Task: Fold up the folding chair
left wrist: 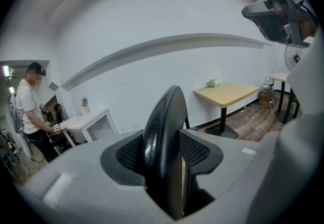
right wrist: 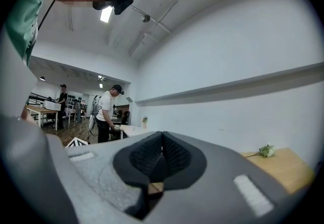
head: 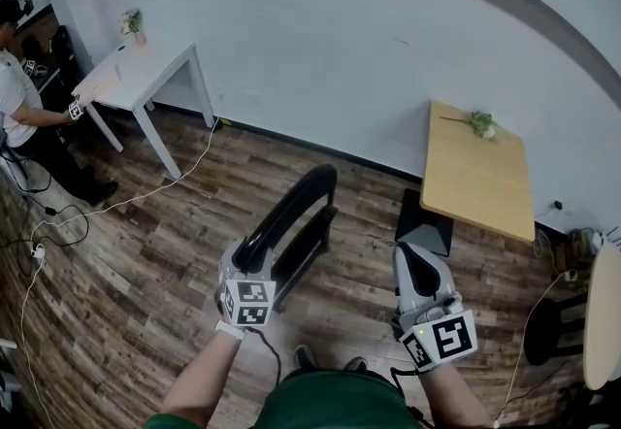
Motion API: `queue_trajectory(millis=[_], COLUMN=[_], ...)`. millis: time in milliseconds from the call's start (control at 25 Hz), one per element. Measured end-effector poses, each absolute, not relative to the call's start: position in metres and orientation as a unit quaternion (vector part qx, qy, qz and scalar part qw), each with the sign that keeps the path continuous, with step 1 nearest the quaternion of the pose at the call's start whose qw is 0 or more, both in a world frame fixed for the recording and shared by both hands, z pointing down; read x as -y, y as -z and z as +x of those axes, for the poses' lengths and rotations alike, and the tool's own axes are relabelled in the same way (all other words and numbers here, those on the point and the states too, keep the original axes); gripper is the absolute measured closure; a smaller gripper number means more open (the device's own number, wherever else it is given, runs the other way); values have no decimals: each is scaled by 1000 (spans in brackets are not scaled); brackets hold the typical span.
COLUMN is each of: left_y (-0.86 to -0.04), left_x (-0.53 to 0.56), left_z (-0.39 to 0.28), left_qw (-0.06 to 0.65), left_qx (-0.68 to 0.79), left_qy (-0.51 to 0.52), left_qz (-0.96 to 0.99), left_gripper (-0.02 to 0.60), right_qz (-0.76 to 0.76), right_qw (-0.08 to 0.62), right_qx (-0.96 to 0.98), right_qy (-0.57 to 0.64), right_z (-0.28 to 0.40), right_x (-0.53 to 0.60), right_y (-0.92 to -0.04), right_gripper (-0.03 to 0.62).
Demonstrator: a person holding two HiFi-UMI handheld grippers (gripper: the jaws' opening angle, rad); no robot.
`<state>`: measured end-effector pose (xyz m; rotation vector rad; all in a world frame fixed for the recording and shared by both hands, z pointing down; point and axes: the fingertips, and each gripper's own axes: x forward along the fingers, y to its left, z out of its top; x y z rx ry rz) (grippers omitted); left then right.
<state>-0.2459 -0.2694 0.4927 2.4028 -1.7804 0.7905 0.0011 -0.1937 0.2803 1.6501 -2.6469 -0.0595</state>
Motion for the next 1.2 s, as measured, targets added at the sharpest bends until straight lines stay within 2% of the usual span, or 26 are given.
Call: queue_trajectory(millis=[1200], left_y=[-493], left_x=[270], left_z=[-247], left_qw=[26], left_qx=[569], left_qy=[-253], left_qz=[782], left_gripper=[370], right_qz=[520], right_qw=[12], right_qx=[854], right_qy=[19], right_z=[-12], right_x=[194], right_y=[-281], right_gripper=[591])
